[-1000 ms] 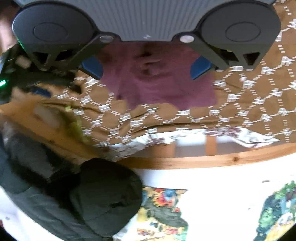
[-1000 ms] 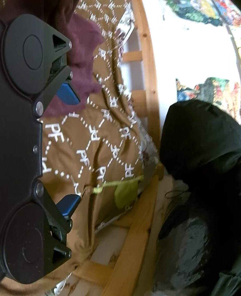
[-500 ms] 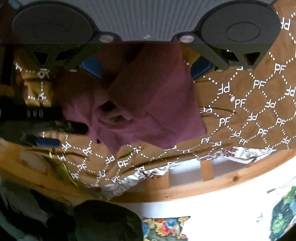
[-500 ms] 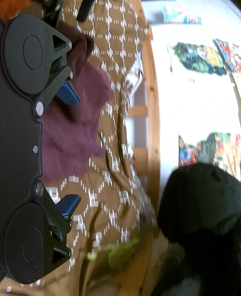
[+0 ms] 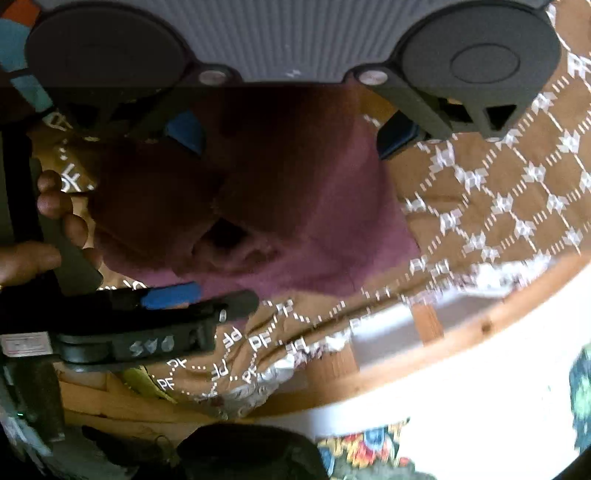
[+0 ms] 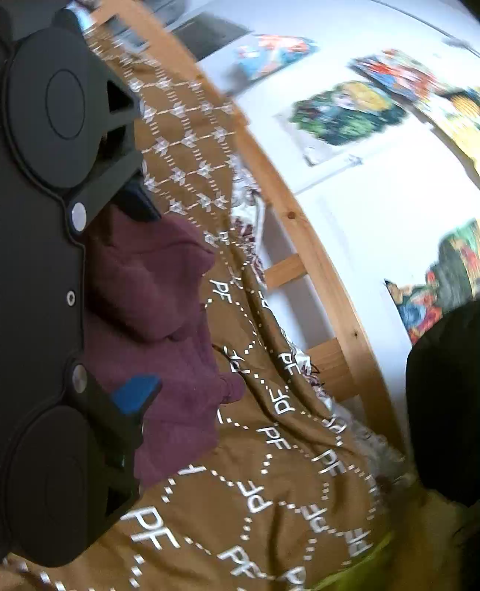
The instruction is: Fold small clothes
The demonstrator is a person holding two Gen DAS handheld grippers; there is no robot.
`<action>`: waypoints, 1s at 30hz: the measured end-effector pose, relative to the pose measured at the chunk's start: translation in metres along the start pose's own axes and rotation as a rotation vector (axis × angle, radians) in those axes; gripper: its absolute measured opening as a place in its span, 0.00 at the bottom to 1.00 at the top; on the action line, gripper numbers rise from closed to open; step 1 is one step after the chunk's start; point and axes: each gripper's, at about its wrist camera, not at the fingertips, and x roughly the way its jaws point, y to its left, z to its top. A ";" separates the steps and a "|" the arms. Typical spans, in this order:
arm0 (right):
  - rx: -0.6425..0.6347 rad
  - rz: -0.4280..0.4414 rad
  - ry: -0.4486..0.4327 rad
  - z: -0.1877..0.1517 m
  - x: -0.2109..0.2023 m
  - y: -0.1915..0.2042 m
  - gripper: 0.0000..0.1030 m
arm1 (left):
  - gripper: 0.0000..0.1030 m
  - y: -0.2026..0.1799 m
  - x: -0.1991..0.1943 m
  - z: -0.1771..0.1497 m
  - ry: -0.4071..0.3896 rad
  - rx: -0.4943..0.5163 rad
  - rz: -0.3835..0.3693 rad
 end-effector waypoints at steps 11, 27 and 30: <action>0.031 0.018 0.070 -0.007 0.013 -0.008 0.37 | 0.39 -0.017 -0.002 0.008 -0.036 0.045 -0.010; -0.209 -0.003 -0.121 0.013 -0.031 0.016 0.05 | 0.16 -0.049 -0.013 0.028 -0.177 0.088 -0.092; -0.286 -0.047 -0.161 0.023 -0.046 0.016 0.04 | 0.16 -0.064 -0.010 0.037 -0.209 0.124 -0.120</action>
